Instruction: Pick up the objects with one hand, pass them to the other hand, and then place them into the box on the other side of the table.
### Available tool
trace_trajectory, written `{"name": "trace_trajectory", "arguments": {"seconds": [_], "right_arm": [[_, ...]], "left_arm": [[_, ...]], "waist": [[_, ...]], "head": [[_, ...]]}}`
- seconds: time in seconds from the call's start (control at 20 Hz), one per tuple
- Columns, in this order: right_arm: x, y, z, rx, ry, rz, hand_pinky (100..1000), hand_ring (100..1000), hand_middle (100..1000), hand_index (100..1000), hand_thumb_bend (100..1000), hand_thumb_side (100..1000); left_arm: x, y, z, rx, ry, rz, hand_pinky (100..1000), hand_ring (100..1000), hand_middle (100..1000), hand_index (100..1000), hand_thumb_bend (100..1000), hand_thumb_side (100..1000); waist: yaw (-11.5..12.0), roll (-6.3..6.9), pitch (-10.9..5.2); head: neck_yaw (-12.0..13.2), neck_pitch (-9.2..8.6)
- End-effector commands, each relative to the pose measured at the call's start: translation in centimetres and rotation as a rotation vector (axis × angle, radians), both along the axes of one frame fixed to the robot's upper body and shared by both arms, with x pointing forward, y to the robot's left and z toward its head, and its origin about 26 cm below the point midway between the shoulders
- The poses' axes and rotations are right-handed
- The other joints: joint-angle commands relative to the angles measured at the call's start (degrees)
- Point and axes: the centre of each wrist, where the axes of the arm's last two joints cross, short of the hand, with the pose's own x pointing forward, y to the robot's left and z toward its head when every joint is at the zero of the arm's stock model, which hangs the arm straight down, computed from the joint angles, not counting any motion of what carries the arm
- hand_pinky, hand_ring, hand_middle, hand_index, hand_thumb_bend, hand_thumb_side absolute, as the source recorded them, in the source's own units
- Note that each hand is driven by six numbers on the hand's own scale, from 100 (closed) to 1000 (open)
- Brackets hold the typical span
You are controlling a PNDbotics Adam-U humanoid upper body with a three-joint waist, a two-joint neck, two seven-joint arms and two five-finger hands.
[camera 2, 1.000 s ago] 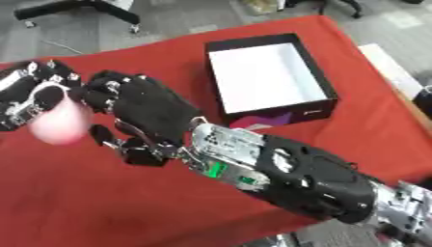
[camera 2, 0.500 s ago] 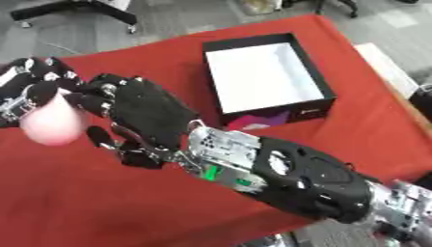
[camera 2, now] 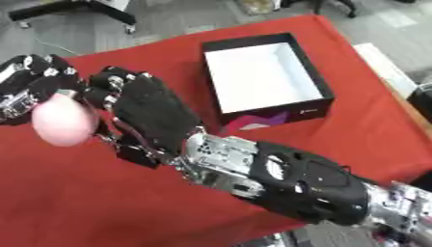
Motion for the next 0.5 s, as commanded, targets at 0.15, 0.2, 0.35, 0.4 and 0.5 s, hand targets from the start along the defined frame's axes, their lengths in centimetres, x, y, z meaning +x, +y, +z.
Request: {"name": "trace_trajectory", "arguments": {"seconds": [0.15,0.2,0.35,0.4,0.5], "right_arm": [[-0.35,0.28,0.35,0.069,-0.040,-0.005,193,664,438,605,100,100],[-0.39,0.33,0.31,0.083,-0.044,-0.004,190,658,433,576,100,100],[-0.41,0.41,0.33,0.135,-0.062,0.008,185,637,418,489,100,100],[-0.40,0.41,0.34,0.151,-0.069,0.014,190,631,419,469,100,100],[-0.38,0.39,0.39,0.178,-0.081,0.026,198,627,421,419,100,128]], "left_arm": [[0.06,-0.40,1.06,-0.001,-0.036,-0.006,591,407,301,389,100,424],[0.06,-0.42,1.05,-0.002,-0.035,-0.006,592,407,302,389,100,424],[0.08,-0.42,0.98,0.000,-0.035,-0.003,592,408,302,390,100,421],[0.11,-0.40,0.95,0.001,-0.035,-0.002,592,408,302,390,100,419],[0.18,-0.29,0.88,0.004,-0.039,0.005,593,410,303,391,100,416]], "waist": [[0.1,-0.18,-0.55],[0.1,-0.18,-0.55],[0.0,-0.19,-0.53],[0.0,-0.19,-0.53],[0.0,-0.18,-0.52]], "head": [[-0.3,-0.17],[-0.3,-0.17],[-0.4,-0.17],[-0.4,-0.17],[-0.5,-0.17]]}}
